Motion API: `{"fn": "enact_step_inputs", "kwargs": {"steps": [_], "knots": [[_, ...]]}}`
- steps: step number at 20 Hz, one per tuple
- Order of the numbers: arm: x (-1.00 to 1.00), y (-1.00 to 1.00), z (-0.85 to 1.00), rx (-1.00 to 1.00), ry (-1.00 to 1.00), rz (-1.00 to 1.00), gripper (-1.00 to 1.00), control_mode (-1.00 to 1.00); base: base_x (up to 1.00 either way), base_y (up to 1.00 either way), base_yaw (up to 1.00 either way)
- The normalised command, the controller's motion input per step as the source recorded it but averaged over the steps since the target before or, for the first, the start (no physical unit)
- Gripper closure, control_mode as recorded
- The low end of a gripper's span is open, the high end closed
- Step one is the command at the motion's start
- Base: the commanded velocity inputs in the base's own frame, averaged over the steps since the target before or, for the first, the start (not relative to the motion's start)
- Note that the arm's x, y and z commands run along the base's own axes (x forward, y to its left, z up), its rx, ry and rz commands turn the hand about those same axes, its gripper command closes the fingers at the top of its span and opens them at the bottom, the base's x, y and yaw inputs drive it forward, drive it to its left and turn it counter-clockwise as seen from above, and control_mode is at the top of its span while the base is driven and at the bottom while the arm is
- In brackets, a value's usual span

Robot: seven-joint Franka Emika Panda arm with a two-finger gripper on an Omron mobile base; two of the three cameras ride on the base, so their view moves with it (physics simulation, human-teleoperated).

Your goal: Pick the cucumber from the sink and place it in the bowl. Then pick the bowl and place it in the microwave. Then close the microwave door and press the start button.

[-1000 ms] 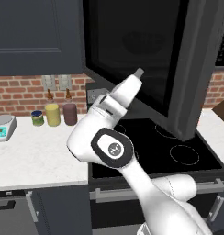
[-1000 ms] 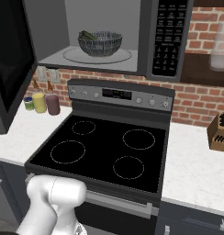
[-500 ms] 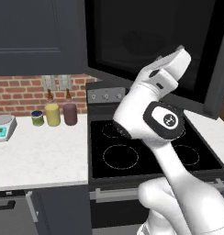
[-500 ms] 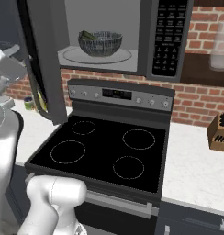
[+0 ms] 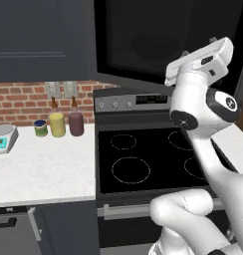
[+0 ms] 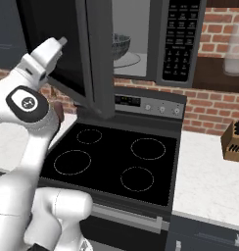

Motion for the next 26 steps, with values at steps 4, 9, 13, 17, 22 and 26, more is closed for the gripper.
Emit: {"fn": "enact_step_inputs", "kwargs": {"steps": [4, 9, 13, 17, 22, 26], "knots": [[0.67, -0.36, 0.12, 0.11, 0.16, 0.32, -1.0, -1.0, 0.0, 0.0, 0.0], [0.75, -0.12, 0.23, 0.11, 0.21, 0.25, -1.0, -1.0, 0.0, 0.0, 0.0], [0.69, -0.01, 0.24, 0.09, 0.23, 0.22, -1.0, -1.0, 0.0, 0.0, 0.0], [0.58, 0.0, 0.23, 0.06, 0.24, 0.19, -1.0, -1.0, 0.0, 0.0, 0.0], [0.49, 0.0, 0.2, 0.04, 0.23, 0.15, -1.0, -1.0, 0.0, 0.0, 0.0], [0.37, 0.0, 0.09, 0.01, 0.21, 0.12, -1.0, -1.0, 0.0, 0.0, 0.0]]}}
